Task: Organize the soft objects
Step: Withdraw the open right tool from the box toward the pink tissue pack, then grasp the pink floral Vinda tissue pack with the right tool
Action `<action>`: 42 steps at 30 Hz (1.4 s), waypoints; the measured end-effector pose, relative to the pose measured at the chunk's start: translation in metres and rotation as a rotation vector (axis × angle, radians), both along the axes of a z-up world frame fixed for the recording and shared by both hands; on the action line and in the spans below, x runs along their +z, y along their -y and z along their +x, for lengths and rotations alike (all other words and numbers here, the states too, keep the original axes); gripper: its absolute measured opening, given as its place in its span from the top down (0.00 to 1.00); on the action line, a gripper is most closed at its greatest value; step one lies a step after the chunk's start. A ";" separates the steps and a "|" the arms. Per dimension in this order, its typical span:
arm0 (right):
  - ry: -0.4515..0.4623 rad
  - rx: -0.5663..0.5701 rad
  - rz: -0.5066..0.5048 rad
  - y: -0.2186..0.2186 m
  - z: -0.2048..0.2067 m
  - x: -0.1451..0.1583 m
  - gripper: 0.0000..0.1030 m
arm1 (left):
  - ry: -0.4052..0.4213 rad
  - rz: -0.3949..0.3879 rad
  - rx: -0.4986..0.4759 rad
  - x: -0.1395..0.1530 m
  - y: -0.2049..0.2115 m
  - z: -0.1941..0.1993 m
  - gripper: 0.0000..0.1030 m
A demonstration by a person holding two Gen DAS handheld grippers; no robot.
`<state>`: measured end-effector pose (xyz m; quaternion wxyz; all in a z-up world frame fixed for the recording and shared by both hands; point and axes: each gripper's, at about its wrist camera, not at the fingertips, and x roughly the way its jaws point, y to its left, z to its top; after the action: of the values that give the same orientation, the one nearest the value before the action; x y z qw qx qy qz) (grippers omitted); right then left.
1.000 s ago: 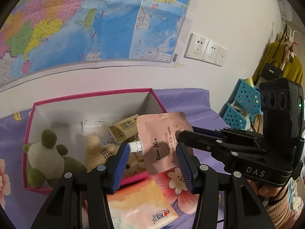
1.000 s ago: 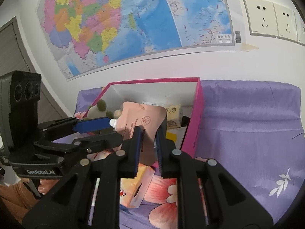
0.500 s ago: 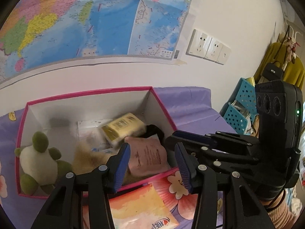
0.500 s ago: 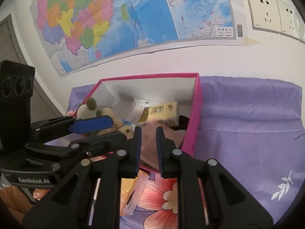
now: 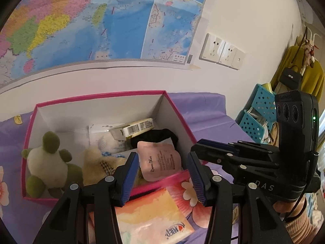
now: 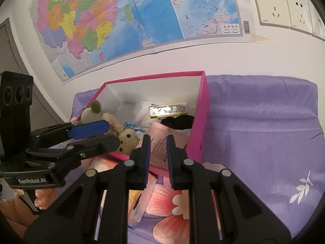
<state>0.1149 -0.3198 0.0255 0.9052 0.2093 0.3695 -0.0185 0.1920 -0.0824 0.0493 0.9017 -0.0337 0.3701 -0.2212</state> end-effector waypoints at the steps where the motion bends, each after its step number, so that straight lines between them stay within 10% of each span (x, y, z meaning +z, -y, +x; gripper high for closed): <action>1: 0.004 0.002 0.003 -0.002 -0.003 0.001 0.82 | 0.006 0.002 0.001 0.001 -0.001 -0.004 0.50; 18: 0.064 0.167 0.048 -0.068 -0.060 0.015 0.56 | 0.147 0.014 0.018 0.012 -0.052 -0.105 0.24; 42: -0.149 0.382 0.155 -0.145 -0.052 -0.061 0.55 | -0.185 -0.018 0.082 -0.093 -0.101 -0.158 0.33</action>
<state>0.0634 -0.1752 -0.0351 0.8437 0.2025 0.4686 0.1664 0.0339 0.0191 -0.0438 0.8715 -0.0774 0.4482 -0.1834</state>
